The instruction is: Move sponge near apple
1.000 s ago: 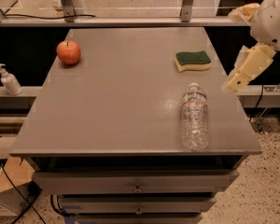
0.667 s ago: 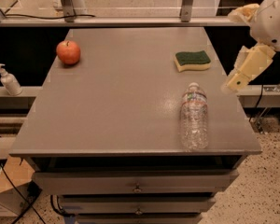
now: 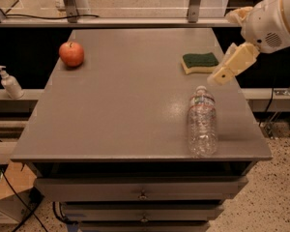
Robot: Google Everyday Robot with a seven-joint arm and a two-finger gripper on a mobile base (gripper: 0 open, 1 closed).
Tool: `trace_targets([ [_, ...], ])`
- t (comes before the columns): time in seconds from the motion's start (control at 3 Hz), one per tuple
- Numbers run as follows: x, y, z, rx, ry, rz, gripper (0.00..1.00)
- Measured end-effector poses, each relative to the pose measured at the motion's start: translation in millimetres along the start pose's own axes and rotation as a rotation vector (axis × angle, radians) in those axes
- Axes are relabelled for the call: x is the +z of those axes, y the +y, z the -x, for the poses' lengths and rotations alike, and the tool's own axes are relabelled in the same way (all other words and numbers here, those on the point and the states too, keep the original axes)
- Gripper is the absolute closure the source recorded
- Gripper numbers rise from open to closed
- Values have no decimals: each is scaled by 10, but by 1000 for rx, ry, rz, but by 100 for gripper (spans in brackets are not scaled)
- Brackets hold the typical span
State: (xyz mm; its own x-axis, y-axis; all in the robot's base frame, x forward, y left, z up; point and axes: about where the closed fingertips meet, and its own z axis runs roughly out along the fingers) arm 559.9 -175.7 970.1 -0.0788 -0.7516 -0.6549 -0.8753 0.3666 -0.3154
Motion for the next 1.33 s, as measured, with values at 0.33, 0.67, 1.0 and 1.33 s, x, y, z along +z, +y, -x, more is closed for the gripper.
trace_targets([
  [0.33,277,-283,12,67,-90,-23,0],
  [0.67,592,-555,-90,143,-129,-33,0],
  [1.0,904,-771,-235,204,-149,-28,0],
  [1.33,1204,-945,-386,234,-166,-23,0],
])
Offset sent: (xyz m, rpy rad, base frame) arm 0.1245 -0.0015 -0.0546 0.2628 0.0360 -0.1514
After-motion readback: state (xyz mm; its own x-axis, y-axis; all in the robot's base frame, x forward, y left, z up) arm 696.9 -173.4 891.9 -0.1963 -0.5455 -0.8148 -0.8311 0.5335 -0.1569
